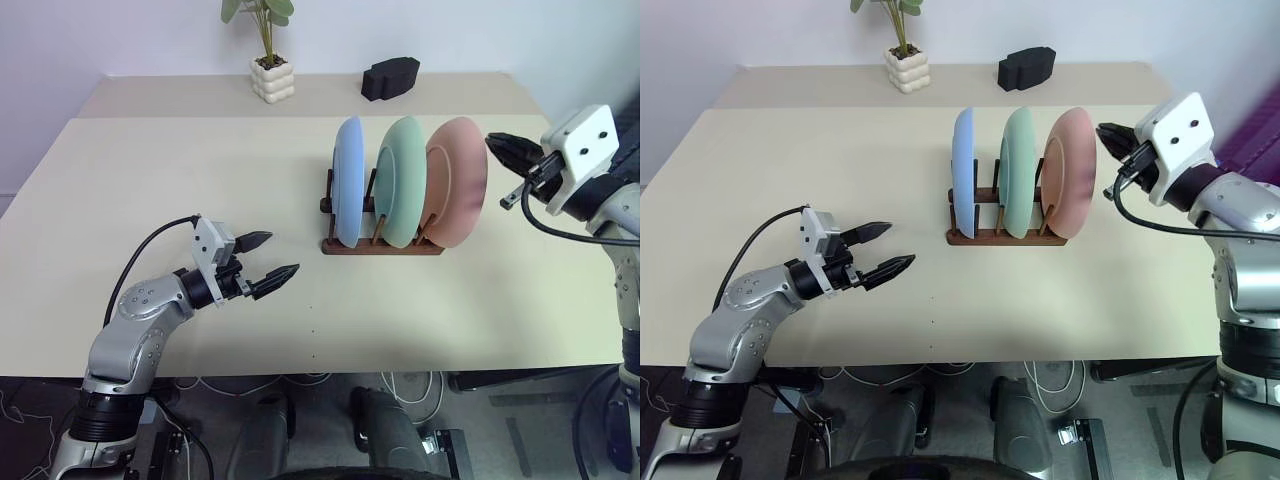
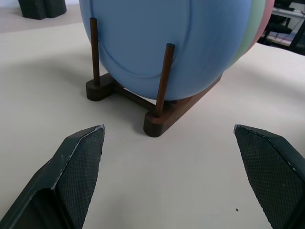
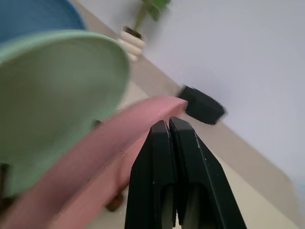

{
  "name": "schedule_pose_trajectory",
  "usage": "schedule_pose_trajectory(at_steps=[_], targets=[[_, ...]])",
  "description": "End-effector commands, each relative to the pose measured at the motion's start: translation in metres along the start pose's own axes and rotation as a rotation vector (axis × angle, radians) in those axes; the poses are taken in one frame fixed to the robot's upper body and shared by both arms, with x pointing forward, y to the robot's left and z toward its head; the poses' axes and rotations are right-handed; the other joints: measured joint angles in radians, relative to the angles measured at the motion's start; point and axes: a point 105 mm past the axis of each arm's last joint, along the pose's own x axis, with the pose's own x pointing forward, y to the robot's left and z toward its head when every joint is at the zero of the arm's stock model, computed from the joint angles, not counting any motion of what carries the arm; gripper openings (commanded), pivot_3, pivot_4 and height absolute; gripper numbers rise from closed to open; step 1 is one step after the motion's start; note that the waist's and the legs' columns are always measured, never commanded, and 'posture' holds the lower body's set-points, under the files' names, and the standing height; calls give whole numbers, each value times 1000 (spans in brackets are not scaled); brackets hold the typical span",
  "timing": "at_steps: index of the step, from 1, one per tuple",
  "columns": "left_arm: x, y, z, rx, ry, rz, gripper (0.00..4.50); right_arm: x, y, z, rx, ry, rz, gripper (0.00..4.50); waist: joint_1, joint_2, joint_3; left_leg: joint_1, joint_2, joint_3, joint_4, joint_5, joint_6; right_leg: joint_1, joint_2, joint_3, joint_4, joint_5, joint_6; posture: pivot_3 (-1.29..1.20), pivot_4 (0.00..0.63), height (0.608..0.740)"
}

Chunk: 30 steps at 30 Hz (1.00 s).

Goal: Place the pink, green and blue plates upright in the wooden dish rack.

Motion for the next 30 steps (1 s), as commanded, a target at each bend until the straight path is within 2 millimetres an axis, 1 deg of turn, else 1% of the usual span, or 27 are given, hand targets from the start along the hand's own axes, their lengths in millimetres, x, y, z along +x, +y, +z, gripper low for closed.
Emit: schedule_pose_trajectory(at_steps=[1,3,5,7,9,11,13,14,16,18,20,24,26,29,30], targets=[[0,-1,11,47,-38,8,4500,-5,-29,1,-11,-14,-127,33,0,0,0,0,0,0,0,0,0,0,0,0,0,0,0,0,150,736],[-1,4,10,57,-38,43,4500,-11,-33,-21,-14,41,-143,33,2,0,0,0,0,0,0,0,0,0,0,0,0,0,0,0,150,736],[-3,9,9,69,-32,78,4500,-17,-36,-36,0,71,-156,33,4,0,0,0,0,0,0,0,0,0,0,0,0,0,0,0,150,736],[-8,20,7,90,-34,142,4500,-23,-38,-50,37,83,-172,33,3,0,0,0,0,0,0,0,0,1,0,0,0,0,0,0,150,736],[-16,39,6,105,-37,242,4500,-30,-38,-66,73,105,-184,33,1,0,0,0,-1,0,0,0,0,1,0,0,0,0,0,0,150,736],[-28,57,-1,118,-16,342,4500,-38,-35,-84,99,140,-186,33,-3,0,0,1,-1,0,0,0,0,1,0,0,1,0,0,0,150,736],[-40,64,-7,117,3,383,4500,-45,-27,-98,126,158,-166,33,-3,0,0,3,0,1,-1,0,0,1,0,0,1,0,1,0,150,736],[-43,64,-8,118,6,387,4500,-47,-25,-102,136,161,-160,33,-4,0,0,3,0,1,-1,0,0,1,0,0,1,0,1,0,150,736],[-56,66,-14,113,30,413,4500,-53,-15,-110,164,161,-131,33,-4,0,0,3,0,1,-1,0,0,1,0,0,1,0,1,0,150,736],[-61,66,-18,107,43,425,4500,-57,-6,-118,211,165,-100,33,-2,0,0,3,0,1,-1,0,0,2,0,0,1,0,1,0,150,736],[-61,65,-21,101,47,423,4500,-59,4,-124,265,159,-73,33,-1,0,0,4,0,1,-1,0,0,2,0,1,1,0,1,0,150,736],[-54,62,-20,96,40,406,4500,-63,11,-132,321,157,-55,33,1,0,0,4,0,1,0,0,0,4,0,1,1,0,0,0,150,736],[-52,60,-19,89,36,384,4500,-66,13,-135,334,160,-49,33,1,0,0,4,0,1,0,0,0,4,0,1,1,0,0,0,150,736],[-50,60,-28,76,54,372,4500,-72,12,-139,350,158,-72,33,0,0,0,5,0,1,0,0,0,4,0,1,1,0,0,0,150,736],[-50,60,-29,72,53,368,4500,-73,13,-137,364,146,-75,33,0,0,0,5,0,1,0,0,0,4,0,1,1,0,0,0,150,736]])
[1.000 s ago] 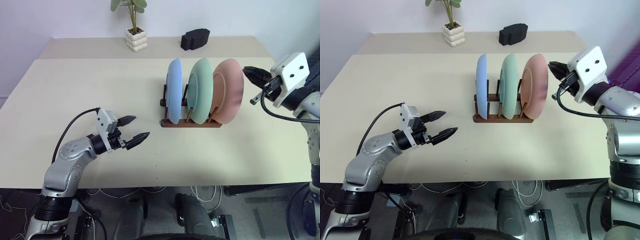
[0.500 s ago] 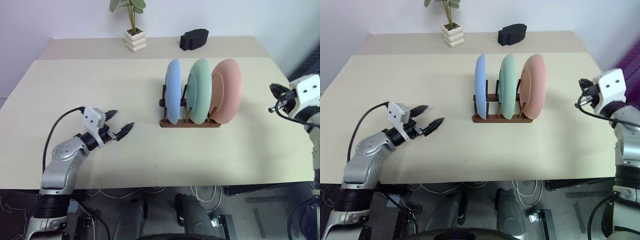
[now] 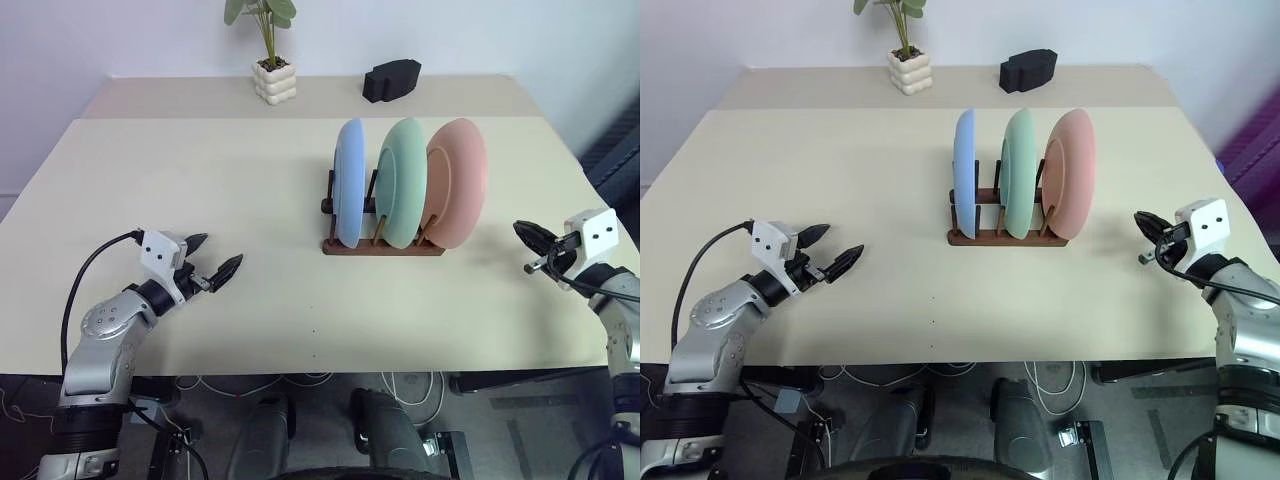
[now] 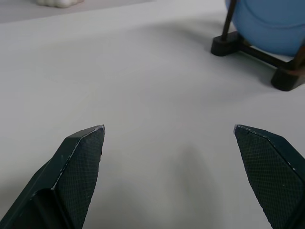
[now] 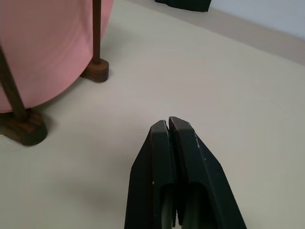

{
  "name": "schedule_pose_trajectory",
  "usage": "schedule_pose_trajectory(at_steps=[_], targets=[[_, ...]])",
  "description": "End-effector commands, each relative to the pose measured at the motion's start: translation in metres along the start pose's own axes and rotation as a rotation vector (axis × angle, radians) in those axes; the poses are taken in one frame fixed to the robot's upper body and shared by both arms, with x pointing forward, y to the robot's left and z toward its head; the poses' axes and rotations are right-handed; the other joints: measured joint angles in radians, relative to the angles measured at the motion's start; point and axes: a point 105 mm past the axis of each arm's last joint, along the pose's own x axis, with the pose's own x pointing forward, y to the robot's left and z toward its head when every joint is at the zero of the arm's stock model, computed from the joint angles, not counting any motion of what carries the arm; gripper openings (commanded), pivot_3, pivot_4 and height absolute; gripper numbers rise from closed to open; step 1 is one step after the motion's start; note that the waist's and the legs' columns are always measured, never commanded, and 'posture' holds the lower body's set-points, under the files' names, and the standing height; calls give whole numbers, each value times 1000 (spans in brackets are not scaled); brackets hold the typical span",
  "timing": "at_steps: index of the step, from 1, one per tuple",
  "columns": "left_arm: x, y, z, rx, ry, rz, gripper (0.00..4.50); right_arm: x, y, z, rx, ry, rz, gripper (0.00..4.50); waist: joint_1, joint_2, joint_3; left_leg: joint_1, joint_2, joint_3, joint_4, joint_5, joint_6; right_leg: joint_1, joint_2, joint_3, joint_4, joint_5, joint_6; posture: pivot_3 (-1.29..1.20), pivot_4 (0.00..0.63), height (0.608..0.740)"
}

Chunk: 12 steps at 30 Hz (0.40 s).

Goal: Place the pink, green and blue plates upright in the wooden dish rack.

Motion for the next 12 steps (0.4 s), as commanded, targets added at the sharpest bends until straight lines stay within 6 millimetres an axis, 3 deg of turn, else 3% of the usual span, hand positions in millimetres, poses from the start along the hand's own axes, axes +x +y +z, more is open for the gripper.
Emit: schedule_pose_trajectory(at_steps=[1,8,12], targets=[[3,0,5,14,-27,-18,4500,-7,-4,12,24,-81,-29,33,0,0,0,0,0,0,0,0,0,0,0,0,0,0,0,0,150,736],[12,-17,6,-28,-41,-84,4500,-8,14,7,94,-52,81,33,0,0,0,2,0,0,0,0,0,2,0,0,0,0,0,0,150,736],[13,-26,4,-43,-49,-99,4500,-5,10,6,95,-41,61,33,0,0,0,2,0,1,-1,0,0,2,0,1,0,0,0,0,150,736]])
